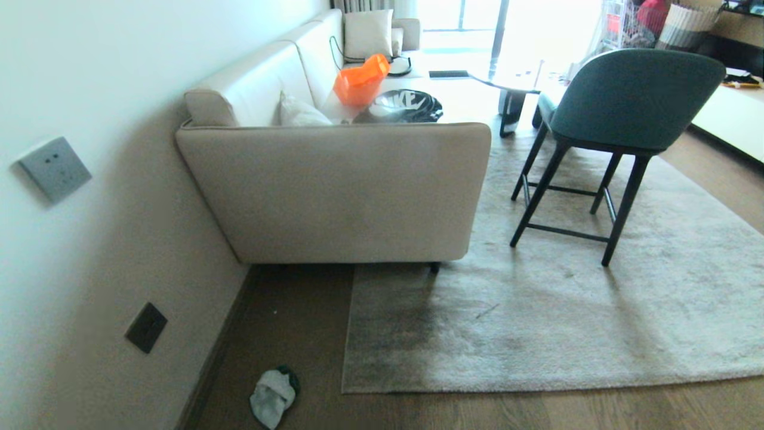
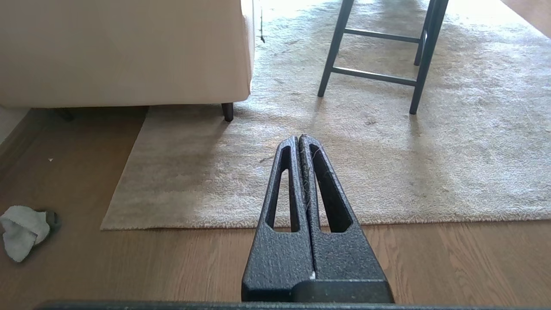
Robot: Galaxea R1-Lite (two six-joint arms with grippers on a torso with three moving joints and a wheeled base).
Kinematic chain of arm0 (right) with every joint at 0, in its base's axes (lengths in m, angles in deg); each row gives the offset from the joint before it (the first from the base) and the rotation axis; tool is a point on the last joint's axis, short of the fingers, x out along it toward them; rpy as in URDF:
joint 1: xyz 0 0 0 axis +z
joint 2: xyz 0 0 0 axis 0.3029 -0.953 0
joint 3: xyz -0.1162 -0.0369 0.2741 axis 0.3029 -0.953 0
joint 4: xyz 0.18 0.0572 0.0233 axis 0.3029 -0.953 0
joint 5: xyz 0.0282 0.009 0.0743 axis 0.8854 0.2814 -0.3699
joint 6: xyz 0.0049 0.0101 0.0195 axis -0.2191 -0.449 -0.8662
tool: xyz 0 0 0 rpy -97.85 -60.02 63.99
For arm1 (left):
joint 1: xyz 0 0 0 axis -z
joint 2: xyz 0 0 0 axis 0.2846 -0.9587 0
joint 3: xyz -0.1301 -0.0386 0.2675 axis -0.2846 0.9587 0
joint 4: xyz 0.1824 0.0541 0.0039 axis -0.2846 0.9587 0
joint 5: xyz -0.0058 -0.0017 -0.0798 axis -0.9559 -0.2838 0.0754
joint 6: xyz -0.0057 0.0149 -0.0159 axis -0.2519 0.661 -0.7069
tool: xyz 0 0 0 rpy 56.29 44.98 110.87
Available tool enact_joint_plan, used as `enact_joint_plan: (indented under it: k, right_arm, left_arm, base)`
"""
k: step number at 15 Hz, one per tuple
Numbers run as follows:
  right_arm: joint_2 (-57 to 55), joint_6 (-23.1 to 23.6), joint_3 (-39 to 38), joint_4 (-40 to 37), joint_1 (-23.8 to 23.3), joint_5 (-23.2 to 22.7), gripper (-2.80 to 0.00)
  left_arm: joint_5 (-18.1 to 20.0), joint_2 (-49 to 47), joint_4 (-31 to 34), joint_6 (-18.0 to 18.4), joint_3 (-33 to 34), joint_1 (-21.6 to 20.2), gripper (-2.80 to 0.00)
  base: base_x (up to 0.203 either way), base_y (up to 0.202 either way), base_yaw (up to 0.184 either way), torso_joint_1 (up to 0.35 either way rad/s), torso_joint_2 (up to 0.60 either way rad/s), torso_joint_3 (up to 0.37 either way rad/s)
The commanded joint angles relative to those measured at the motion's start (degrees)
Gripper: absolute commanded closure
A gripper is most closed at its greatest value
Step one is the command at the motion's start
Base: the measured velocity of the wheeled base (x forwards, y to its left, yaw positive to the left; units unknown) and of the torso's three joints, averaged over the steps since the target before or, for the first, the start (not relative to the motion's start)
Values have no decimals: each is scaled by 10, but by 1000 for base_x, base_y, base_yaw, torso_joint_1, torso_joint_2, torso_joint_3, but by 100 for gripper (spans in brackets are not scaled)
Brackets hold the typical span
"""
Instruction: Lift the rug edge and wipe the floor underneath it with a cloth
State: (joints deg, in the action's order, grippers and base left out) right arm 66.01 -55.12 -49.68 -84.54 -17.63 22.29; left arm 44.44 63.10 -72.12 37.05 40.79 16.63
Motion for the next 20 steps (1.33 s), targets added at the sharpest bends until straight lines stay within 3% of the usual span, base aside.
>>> enact_joint_plan:
  k: [1, 14, 20]
  right_arm:
    - [-1, 0, 0, 0, 0, 0, 0]
    - [-1, 0, 0, 0, 0, 0, 0]
    - [-1, 3, 0, 0, 0, 0, 0]
  left_arm:
    - [0, 0, 0, 0, 0, 0, 0]
    - [0, 0, 0, 0, 0, 0, 0]
    - [0, 0, 0, 0, 0, 0, 0]
  base:
    - [0, 0, 0, 0, 0, 0]
    - [0, 0, 0, 0, 0, 0]
    - [0, 0, 0, -20, -326, -360]
